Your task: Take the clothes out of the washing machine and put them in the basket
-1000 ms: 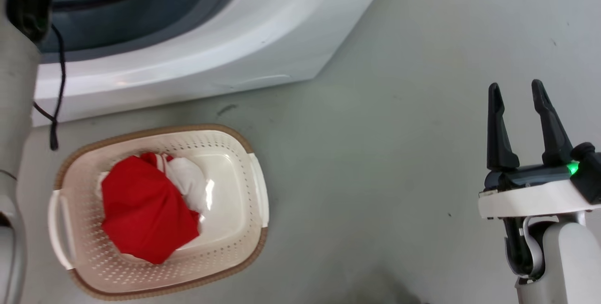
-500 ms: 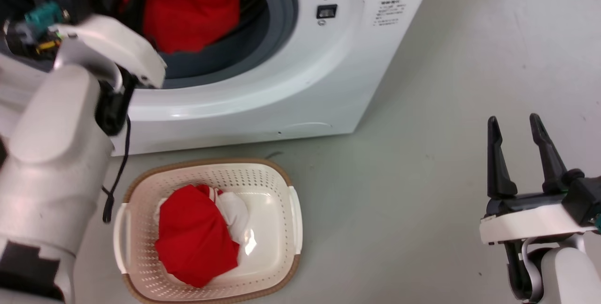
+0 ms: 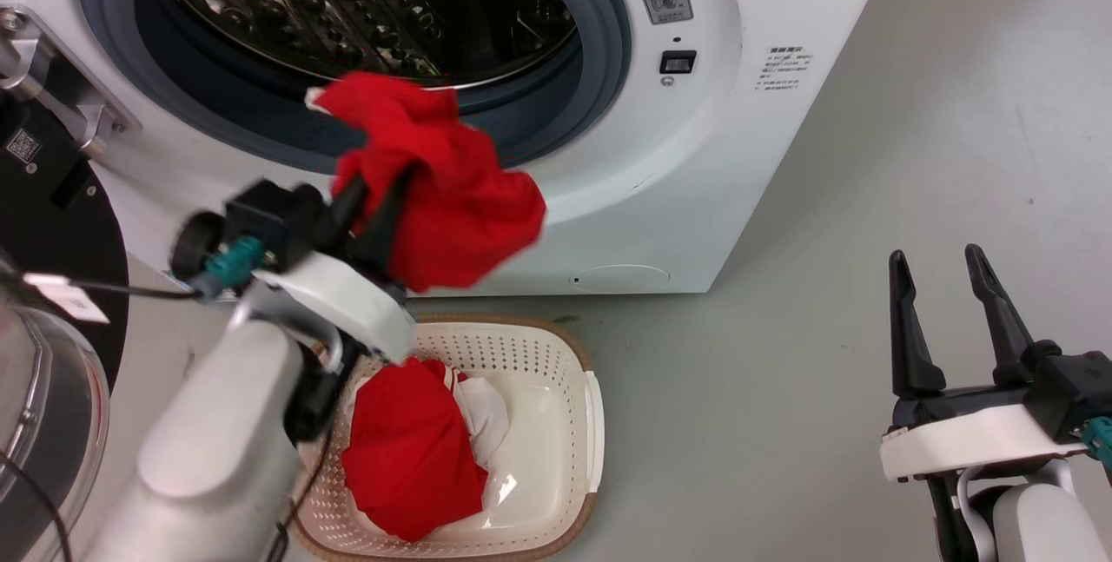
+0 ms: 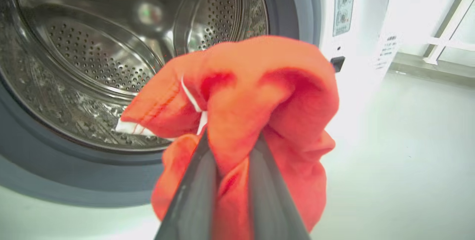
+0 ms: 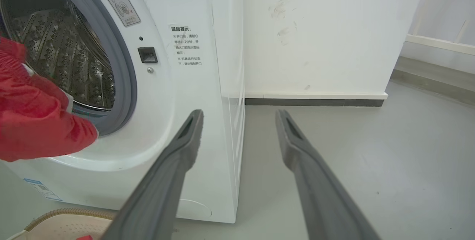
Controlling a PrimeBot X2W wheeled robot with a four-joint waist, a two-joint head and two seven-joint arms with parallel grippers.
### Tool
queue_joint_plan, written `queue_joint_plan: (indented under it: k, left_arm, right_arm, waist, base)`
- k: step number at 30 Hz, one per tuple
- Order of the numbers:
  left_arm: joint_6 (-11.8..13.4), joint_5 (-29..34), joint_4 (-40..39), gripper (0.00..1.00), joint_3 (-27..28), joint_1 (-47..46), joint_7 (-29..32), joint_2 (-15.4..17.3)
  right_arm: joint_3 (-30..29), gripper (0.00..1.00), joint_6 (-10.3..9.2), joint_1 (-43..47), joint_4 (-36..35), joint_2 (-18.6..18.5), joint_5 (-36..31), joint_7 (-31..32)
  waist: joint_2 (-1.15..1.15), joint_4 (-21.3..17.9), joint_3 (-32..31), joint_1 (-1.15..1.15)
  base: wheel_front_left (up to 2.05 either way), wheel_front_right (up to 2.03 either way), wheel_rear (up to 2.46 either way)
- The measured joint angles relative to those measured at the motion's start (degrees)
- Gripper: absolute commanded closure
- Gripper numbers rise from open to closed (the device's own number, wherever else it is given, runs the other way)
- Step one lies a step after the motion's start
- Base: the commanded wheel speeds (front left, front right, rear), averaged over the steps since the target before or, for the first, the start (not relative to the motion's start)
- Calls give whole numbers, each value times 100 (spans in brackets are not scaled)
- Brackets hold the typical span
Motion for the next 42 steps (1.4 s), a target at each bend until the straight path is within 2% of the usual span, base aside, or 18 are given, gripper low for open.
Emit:
queue_joint_plan:
  k: [6, 14, 23, 30, 42]
  left_arm:
    - [-45, -175, -113, 100, -309, 538, 358, -168]
    - [-110, -290, 929, 100, -701, 636, 582, -347]
    - [-183, -431, 2353, 100, -1151, -21, 867, -700]
    - [-185, -625, 3019, 100, -1561, -594, 976, -687]
    - [-185, -780, 4142, 100, -1768, -1641, 803, -682]
  right_arm:
    - [44, 0, 0, -14, -40, -1, -37, 0]
    - [59, 0, 0, -207, -122, -2, 8, 0]
    - [75, 0, 0, -486, -231, -3, 113, 0]
    - [76, 0, 0, -730, -319, -4, 235, 0]
    - [109, 0, 0, -956, -512, -4, 479, 0]
  waist:
    - [0, -28, 220, 0]
    - [0, -232, 807, 1]
    - [0, -473, 1666, 2]
    - [0, -652, 2334, 2]
    - [0, -948, 3437, 3]
  base:
    - [0, 0, 0]
    - [0, 0, 0]
    - [0, 0, 0]
    - [0, 0, 0]
    - [0, 0, 0]
